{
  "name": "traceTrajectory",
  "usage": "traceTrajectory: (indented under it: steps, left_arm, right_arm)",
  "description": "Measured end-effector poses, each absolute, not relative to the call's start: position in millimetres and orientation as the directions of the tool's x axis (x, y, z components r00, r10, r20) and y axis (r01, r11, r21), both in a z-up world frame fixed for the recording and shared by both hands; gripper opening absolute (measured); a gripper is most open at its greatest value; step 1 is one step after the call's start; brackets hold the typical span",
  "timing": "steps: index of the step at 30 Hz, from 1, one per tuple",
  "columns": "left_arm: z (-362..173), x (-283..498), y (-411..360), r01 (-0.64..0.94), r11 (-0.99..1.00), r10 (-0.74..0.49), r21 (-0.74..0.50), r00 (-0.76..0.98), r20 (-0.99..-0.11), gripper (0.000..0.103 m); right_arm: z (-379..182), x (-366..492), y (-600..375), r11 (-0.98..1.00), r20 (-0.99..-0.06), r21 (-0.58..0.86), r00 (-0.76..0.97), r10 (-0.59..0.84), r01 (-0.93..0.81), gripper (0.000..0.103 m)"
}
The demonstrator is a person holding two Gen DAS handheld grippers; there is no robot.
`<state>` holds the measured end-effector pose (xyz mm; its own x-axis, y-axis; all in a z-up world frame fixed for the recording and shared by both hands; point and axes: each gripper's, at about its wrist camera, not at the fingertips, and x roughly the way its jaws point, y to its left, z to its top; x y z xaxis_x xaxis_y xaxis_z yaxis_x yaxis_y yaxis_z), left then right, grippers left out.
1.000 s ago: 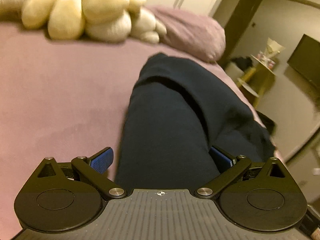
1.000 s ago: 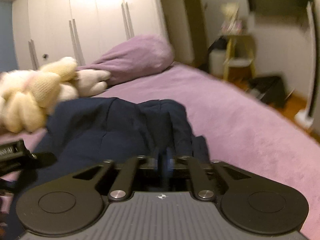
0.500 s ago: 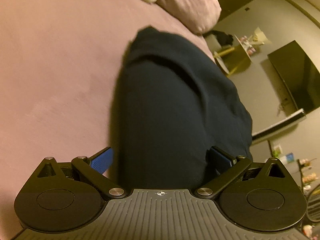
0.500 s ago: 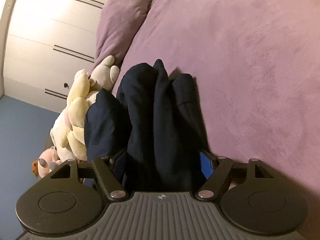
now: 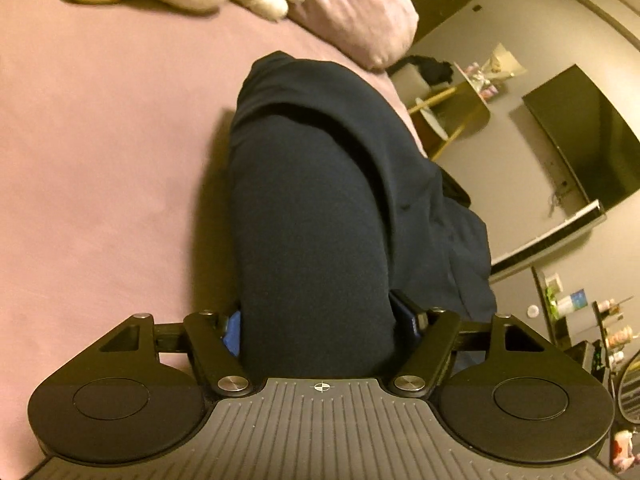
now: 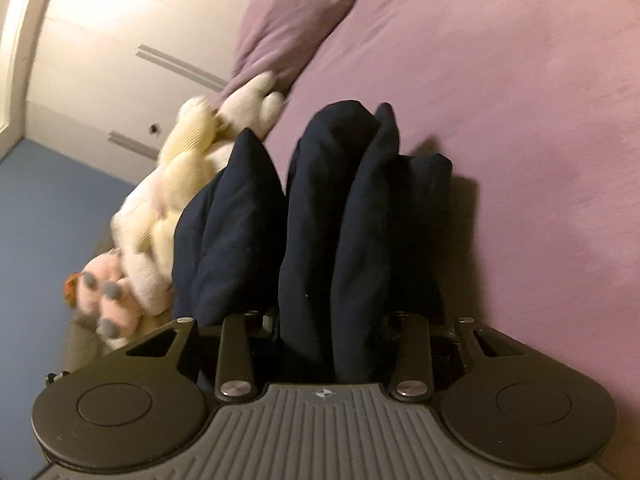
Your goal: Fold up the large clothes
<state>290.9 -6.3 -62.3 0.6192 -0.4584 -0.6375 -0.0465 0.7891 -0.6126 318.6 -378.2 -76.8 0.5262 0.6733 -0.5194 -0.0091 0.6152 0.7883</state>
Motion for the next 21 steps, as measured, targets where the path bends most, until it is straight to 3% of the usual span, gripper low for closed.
traceTrajectory:
  steps: [5,8,11,13,16,18,21]
  left_arm:
    - [-42,267,41,-0.158,0.823,-0.319,-0.545,0.666,-0.675,0.08]
    - [-60,261,58,-0.27,0.836,-0.218,-0.479,0.637,-0.739,0.085]
    - [-67,243,66,-0.295,0.829,-0.185,-0.475,0.657,-0.731,0.09]
    - [-57,227,66,-0.284,0.828,-0.175,-0.483,0.688,-0.704,0.092]
    - [-46,190,51,-0.288,0.848,-0.114,-0.445,0.721,-0.683,0.094]
    - [-47,170,39,-0.271,0.865,-0.115,-0.423,0.714,-0.691,0.094]
    - [-54,153,24,-0.241,0.897,-0.1,-0.37,0.705,-0.702,0.094]
  right_arm:
    - [-102,322,-313,0.595,-0.524,0.803,0.445,0.726,-0.027,0.039]
    - [-96,315,-290,0.703,-0.602,0.71,0.494,0.628,-0.029,0.057]
    - [-64,299,-279,0.823,-0.675,0.565,0.539,0.504,-0.061,0.058]
    - [-31,274,-274,0.903,-0.672,0.418,0.635,0.381,-0.1,0.058]
    - [12,226,-257,0.93,-0.561,0.298,0.748,0.355,-0.218,0.053]
    - [21,201,-238,0.9,-0.521,0.298,0.736,0.433,-0.319,0.04]
    - [2,182,-198,0.897,-0.582,0.161,0.695,0.422,-0.411,0.025]
